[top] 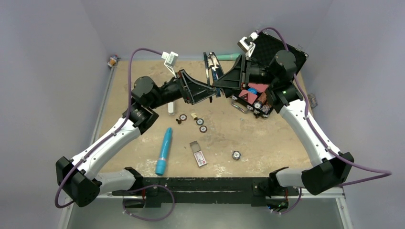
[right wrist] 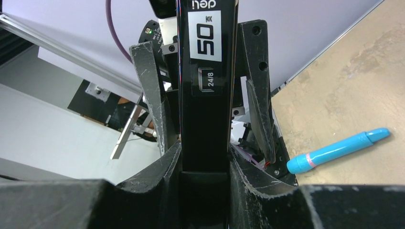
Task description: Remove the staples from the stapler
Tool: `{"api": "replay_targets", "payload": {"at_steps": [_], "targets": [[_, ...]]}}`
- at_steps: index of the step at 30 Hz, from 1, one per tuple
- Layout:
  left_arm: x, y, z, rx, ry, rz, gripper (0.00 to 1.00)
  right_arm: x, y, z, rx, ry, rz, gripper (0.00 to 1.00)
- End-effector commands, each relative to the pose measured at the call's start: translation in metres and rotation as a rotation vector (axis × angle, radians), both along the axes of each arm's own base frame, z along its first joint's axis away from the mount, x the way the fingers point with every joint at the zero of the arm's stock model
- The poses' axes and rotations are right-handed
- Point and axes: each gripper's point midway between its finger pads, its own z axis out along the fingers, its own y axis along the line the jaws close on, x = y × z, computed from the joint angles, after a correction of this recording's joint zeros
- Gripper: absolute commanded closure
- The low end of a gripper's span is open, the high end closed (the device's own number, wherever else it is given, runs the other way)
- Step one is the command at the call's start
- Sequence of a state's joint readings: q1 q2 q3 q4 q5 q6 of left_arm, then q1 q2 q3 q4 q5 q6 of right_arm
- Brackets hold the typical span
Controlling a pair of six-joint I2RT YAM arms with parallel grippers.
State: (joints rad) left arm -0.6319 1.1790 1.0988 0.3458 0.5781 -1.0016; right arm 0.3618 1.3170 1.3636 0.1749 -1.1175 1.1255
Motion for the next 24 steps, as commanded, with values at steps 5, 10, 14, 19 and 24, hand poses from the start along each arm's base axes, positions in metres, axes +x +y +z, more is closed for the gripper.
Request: {"api": "replay_targets", "payload": {"at_steps": [5,10,14,19,24], "targets": [[-0.004,-0.008,0.027,-0.028,-0.078,-0.013,0.23,-0.014,-0.001,0.038,0.066,-0.152,-0.005,1.0],[-0.004,-0.01,0.024,-0.015,-0.071,-0.015,0.35,-0.014,-0.002,0.036,0.064,-0.154,-0.008,1.0],[-0.006,-0.01,0.022,-0.007,-0.064,-0.024,0.59,-0.012,-0.001,0.031,0.055,-0.15,-0.008,1.0],[-0.008,-0.01,0.014,0.041,-0.034,-0.037,1.0,-0.011,-0.001,0.022,0.044,-0.152,-0.007,1.0],[-0.009,-0.004,0.003,0.096,0.006,-0.009,1.0,-0.01,-0.001,0.007,0.003,-0.157,-0.008,0.58]]}}
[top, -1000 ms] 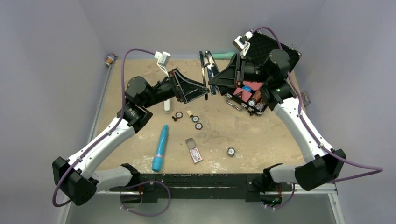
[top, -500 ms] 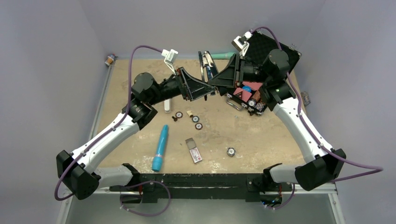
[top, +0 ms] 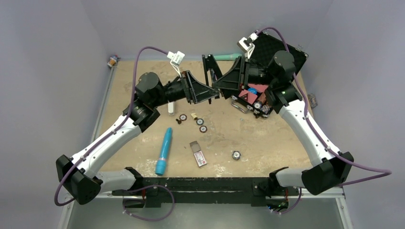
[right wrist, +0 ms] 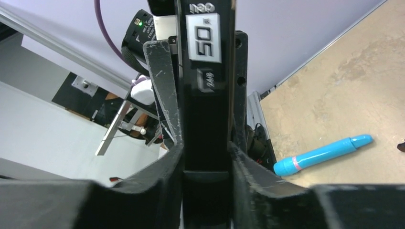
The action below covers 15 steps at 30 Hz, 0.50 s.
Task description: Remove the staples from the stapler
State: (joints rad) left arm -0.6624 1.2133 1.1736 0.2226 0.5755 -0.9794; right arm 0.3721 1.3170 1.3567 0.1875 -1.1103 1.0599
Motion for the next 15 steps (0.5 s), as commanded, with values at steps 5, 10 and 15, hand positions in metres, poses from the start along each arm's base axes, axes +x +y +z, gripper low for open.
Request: {"api": "replay_targets", "payload": {"at_steps": [5,10,15], "targets": [[-0.004,0.015,-0.018,0.158,0.05,0.058,1.0,0.005,-0.006,-0.019,-0.1,-0.052,-0.095,0.3],[0.001,0.022,-0.053,0.282,0.149,0.108,1.0,0.028,-0.018,-0.06,-0.235,0.009,-0.234,0.27],[0.011,0.034,-0.09,0.41,0.236,0.195,1.0,0.047,-0.035,-0.108,-0.422,0.057,-0.368,0.27]]}}
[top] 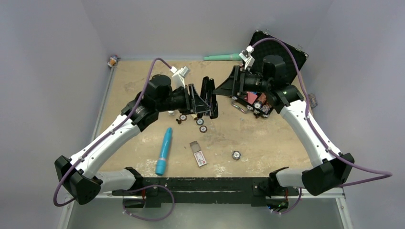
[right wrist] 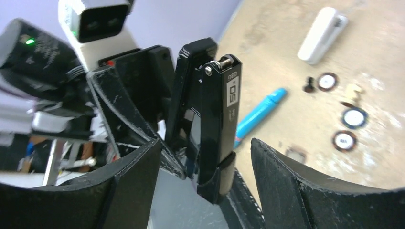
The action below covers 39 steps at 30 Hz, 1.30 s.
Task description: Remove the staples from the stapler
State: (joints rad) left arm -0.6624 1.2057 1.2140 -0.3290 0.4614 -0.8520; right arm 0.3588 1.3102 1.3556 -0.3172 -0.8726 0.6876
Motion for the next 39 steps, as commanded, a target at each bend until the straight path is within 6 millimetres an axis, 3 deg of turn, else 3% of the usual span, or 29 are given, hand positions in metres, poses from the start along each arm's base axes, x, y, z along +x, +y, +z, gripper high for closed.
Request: {"api": "replay_targets", "payload": {"at_steps": [1,6,18,26,32,39], "targets": [[0.011,0.015,0.0,0.085,-0.034,0.087,1.0,0.011,-0.024,-0.032,-0.193,-0.026,-0.128,0.27],[0.02,0.011,-0.04,0.202,0.066,0.087,1.0,0.012,-0.033,-0.055,-0.267,0.015,-0.166,0.41],[0.041,-0.003,-0.095,0.312,0.208,0.109,1.0,0.008,-0.037,-0.103,-0.321,0.171,-0.196,1.0],[0.046,-0.009,-0.101,0.319,0.21,0.098,1.0,0.004,-0.028,-0.123,-0.302,0.252,-0.176,1.0],[0.051,-0.01,-0.1,0.328,0.233,0.125,1.0,0.003,-0.008,-0.119,-0.286,0.25,-0.126,1.0],[0.067,-0.003,-0.094,0.316,0.379,0.332,1.0,0.005,-0.004,-0.112,-0.254,0.245,-0.126,1.0]]}}
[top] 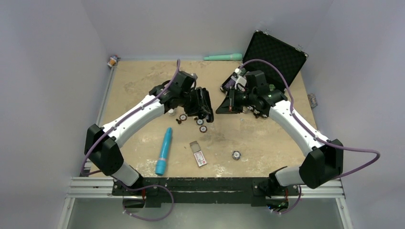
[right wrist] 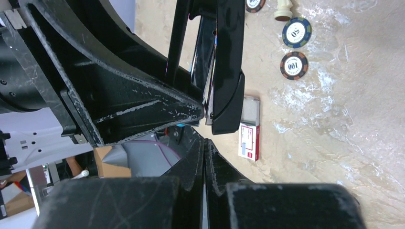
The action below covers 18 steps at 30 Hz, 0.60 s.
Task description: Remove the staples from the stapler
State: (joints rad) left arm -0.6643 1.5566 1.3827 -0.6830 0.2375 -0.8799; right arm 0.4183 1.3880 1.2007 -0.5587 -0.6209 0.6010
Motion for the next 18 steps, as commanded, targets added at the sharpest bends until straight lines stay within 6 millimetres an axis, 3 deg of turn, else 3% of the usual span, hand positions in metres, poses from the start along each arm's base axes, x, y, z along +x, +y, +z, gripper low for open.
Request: {"api": "replay_targets", "payload": {"at_steps": [1,7,18], "targets": [[0.022,-0.009,0.038,-0.083,-0.01,0.17,1.0,0.007,0.008,0.029,0.075,-0.076,0.005,1.0],[0.032,-0.024,0.036,-0.133,0.055,0.226,1.0,0.009,0.012,0.033,0.107,-0.096,0.015,1.0],[0.044,-0.034,0.041,-0.16,0.037,0.224,1.0,0.014,0.016,0.011,0.097,-0.061,0.025,1.0]]}}
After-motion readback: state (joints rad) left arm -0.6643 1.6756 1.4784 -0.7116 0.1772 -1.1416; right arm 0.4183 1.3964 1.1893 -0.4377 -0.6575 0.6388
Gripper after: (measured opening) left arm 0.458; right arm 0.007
